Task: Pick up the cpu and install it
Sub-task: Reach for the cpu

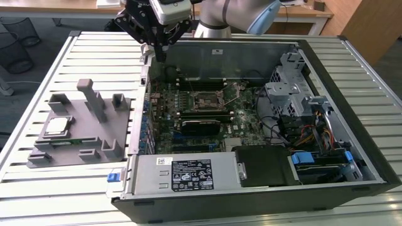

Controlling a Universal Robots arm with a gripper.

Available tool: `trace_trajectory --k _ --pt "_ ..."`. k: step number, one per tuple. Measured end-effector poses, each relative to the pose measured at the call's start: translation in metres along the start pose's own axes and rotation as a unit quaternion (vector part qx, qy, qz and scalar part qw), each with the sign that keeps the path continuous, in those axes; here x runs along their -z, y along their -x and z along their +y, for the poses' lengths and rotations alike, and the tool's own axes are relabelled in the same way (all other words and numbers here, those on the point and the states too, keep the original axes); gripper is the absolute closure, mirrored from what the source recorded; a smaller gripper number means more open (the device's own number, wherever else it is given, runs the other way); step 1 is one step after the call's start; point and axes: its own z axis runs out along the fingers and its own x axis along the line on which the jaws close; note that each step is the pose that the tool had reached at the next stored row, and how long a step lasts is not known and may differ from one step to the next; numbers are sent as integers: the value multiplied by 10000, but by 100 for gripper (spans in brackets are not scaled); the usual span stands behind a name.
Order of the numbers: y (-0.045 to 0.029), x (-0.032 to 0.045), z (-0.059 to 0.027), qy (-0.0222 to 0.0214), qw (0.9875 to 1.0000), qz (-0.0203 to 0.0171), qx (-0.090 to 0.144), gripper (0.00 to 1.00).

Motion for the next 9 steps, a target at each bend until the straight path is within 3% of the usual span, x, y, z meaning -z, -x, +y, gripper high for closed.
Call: trace_trajectory --k 9 --pt "-44 1 -3 0 10000 0 0 89"
